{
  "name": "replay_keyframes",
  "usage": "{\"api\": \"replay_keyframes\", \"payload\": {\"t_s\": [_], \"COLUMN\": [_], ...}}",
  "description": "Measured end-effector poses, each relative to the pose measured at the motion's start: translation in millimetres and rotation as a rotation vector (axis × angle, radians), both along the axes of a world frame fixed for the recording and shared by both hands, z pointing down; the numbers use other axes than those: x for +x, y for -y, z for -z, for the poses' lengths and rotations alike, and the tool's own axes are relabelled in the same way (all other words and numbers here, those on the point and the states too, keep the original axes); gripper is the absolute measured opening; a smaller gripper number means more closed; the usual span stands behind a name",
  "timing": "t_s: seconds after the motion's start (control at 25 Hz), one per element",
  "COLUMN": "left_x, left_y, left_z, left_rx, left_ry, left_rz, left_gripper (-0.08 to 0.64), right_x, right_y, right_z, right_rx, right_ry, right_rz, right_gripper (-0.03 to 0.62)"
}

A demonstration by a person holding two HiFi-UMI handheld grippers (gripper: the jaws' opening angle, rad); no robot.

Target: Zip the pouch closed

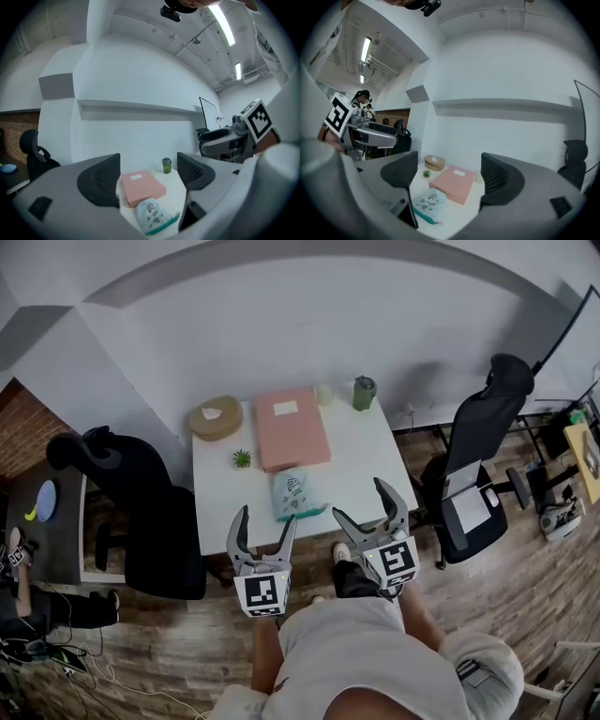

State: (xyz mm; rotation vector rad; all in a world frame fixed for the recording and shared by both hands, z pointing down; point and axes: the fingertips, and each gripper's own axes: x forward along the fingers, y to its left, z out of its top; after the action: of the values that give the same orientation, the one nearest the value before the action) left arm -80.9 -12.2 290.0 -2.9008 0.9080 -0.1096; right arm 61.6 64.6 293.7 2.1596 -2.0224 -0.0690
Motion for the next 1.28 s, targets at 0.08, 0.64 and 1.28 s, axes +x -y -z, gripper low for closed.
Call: {"api": "replay_keyframes", "payload": {"t_s": [0.08,0.64,1.28], "left_x": [10.8,86.9,130.2], "left_y": [8.9,70.1,107.9], "left_z": [1.0,2.7,-20.6], "left_rx": [-0.001,-0.01,-0.037], "left_ry": [0.005,0.041,0.097], "left_rz": [0.014,0.162,0.285], "left_gripper": [0.374,0.374,0.371], "right_x": [12.3,89.8,129.6], "right_y": [11.4,99.8,160.3], "right_z": [0.4,-6.4,-33.0], "right_rx": [-0.001,-0.025,-0.066], "right_ry": [0.006,0.045,0.099], "right_rz": [0.013,0.18,0.319], "right_gripper": [0.414,0.416,0.414]}}
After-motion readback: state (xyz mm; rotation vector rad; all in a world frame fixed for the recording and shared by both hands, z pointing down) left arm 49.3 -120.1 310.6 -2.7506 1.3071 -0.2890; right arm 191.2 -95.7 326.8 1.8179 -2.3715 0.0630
